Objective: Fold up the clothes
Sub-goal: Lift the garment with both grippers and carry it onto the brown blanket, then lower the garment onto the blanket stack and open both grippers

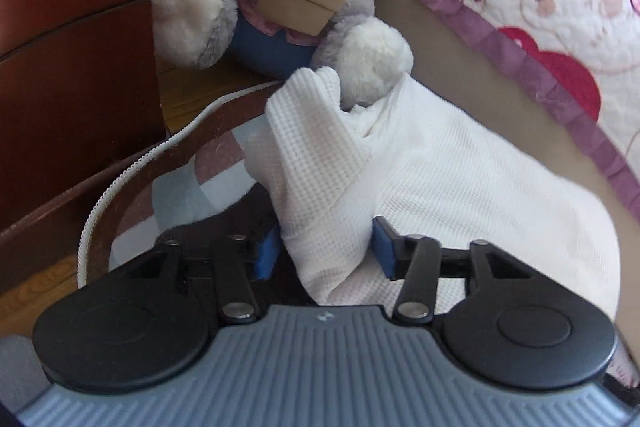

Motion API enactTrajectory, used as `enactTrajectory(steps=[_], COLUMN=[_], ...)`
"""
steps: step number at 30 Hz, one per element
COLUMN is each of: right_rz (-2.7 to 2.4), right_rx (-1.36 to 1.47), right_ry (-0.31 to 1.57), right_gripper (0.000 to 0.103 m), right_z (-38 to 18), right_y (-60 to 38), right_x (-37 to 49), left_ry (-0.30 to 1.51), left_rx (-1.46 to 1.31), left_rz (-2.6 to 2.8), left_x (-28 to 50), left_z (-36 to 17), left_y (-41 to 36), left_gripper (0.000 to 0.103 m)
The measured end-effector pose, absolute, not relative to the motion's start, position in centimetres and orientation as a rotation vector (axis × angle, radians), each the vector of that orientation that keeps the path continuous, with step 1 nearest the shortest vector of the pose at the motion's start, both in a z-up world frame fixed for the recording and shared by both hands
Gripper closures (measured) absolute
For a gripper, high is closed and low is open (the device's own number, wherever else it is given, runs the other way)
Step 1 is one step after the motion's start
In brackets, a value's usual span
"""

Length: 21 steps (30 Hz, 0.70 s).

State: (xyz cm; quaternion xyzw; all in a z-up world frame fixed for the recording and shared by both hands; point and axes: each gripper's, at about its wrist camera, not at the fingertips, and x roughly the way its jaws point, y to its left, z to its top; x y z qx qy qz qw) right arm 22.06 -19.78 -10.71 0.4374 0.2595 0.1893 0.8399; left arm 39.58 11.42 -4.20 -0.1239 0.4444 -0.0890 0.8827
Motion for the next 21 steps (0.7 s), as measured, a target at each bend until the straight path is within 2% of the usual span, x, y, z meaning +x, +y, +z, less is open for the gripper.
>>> enactTrajectory(steps=[3, 4, 7, 9, 13, 15, 21], right_rz=[0.499, 0.495, 0.434, 0.412, 0.424, 0.396, 0.255], right_rx=[1.479, 1.549, 1.263, 1.172, 1.001, 0.862, 0.656], right_ry=[0.599, 0.638, 0.712, 0.757, 0.775, 0.782, 0.537], right_gripper=[0.076, 0.076, 0.076, 0.075, 0.063, 0.060, 0.060], right_z=[-11.8, -11.9, -10.5, -11.1, -10.7, -8.8, -3.1], right_y=[-20.2, -19.7, -18.2, -17.9, -18.5, -18.9, -21.9], right_x=[21.9, 22.0, 22.6, 22.4, 21.0, 20.2, 21.5], left_ry=[0.960, 0.953, 0.957, 0.916, 0.698, 0.667, 0.696], left_rx=[-0.226, -0.207, -0.091, -0.009, 0.169, 0.176, 0.034], left_rz=[-0.194, -0.187, -0.090, -0.008, 0.106, 0.108, -0.201], left_x=[40.5, 40.7, 41.3, 40.8, 38.3, 37.8, 34.9], left_z=[-3.5, -3.2, -2.6, -2.0, -0.3, 0.3, 0.7], left_y=[11.5, 11.4, 10.7, 10.1, 8.8, 8.6, 6.1], left_gripper=[0.069, 0.069, 0.063, 0.061, 0.061, 0.061, 0.062])
